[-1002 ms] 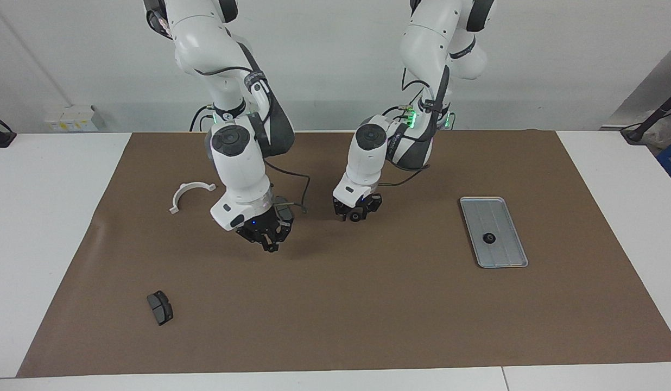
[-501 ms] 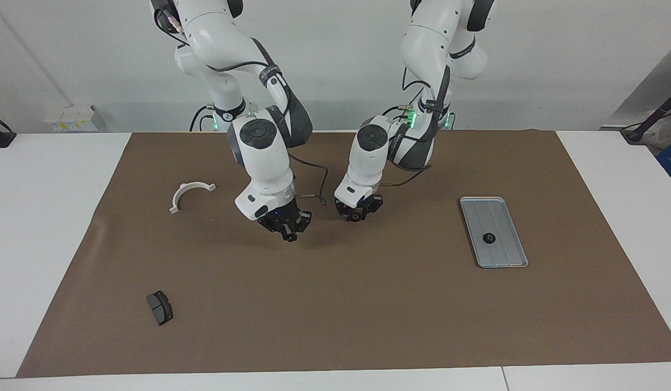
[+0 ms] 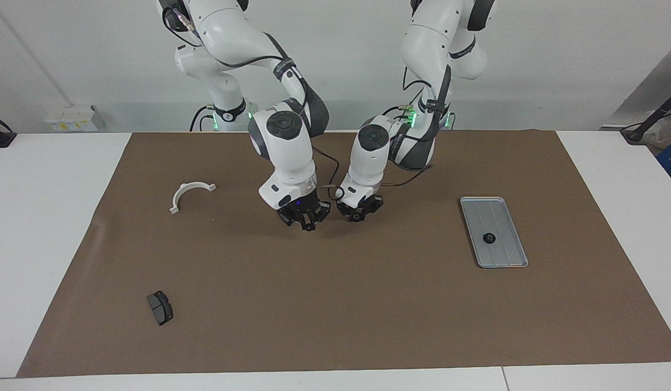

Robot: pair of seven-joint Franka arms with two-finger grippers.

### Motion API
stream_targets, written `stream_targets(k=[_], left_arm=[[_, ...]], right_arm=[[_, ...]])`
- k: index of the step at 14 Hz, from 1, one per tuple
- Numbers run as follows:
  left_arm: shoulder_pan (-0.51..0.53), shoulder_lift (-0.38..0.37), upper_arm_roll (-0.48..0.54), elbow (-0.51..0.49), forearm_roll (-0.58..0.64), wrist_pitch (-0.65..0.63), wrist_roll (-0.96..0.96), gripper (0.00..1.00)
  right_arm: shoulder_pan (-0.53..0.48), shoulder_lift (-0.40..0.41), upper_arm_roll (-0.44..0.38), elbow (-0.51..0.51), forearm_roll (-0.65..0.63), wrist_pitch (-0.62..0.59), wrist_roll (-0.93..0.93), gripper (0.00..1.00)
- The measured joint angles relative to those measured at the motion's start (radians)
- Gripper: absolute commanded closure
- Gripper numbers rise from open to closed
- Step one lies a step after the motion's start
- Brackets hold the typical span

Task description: Pick bearing gear from pile to tray

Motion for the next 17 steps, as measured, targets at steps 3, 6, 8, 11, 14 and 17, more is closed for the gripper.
stream_targets(k=[3,6,8,11,14,17], left_arm=[[0.022,-0.001,0.021,0.004,-0.001,0.001,0.0,0.76],[0.145,-0.002,0.033,0.045,0.001,-0.039,0.071,0.75],[0.259,-0.005,0.037,0.073,0.001,-0.075,0.168,0.75],[0.457,-0.012,0.04,0.086,0.001,-0.125,0.394,0.75],[0.633,-0.022,0.041,0.085,0.001,-0.173,0.646,0.74],[0.724,-0.026,0.039,0.084,0.001,-0.201,0.793,0.67]], right_arm=[[0.03,0.003,0.0,-0.032,0.0,0.074,0.058,1.0],[0.052,0.015,0.001,-0.053,0.0,0.108,0.073,1.0],[0.063,0.015,0.002,-0.056,0.0,0.11,0.088,1.0],[0.115,0.017,0.003,-0.067,0.0,0.111,0.15,0.95],[0.178,0.018,0.003,-0.099,0.0,0.126,0.202,0.35],[0.179,0.018,0.001,-0.114,0.0,0.132,0.204,0.17]])
